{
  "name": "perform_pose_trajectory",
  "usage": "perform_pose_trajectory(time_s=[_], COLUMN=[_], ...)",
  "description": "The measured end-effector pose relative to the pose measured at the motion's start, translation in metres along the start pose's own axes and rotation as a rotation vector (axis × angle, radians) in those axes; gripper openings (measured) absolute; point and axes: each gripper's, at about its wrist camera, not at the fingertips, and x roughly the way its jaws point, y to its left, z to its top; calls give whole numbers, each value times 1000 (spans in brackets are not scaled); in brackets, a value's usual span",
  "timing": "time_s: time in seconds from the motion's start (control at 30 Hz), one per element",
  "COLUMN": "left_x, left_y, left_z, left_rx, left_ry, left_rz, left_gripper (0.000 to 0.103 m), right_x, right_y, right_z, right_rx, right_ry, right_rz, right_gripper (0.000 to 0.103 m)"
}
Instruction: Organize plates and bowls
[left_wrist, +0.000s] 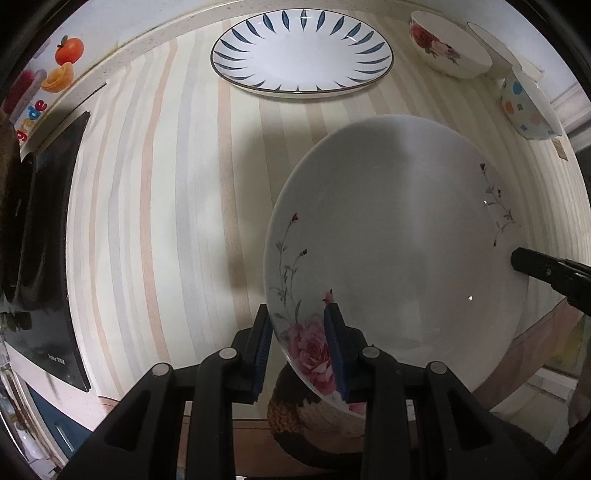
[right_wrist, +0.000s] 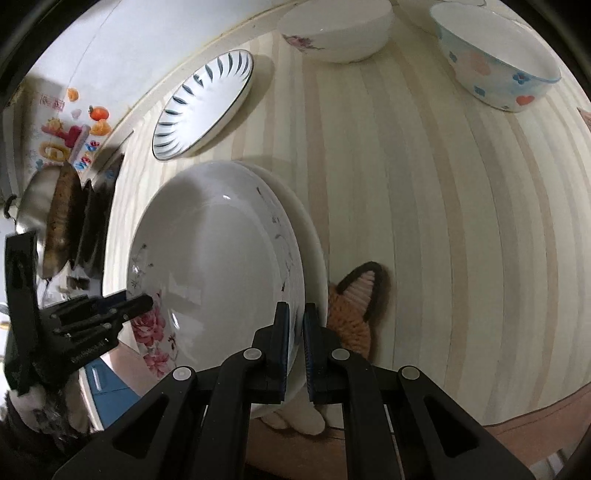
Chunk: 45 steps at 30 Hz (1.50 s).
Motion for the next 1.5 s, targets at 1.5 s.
perform_pose_trajectory(time_s=[1.5], left_x=[27], left_y=[93], left_z=[225], left_rx=[-112], left_ry=[-49], left_rz=[-130], left_gripper=[17], right_x=[65], right_y=[64], right_z=[217], right_rx=[33], right_ry=[-61], right_rz=[-78], right_gripper=[9])
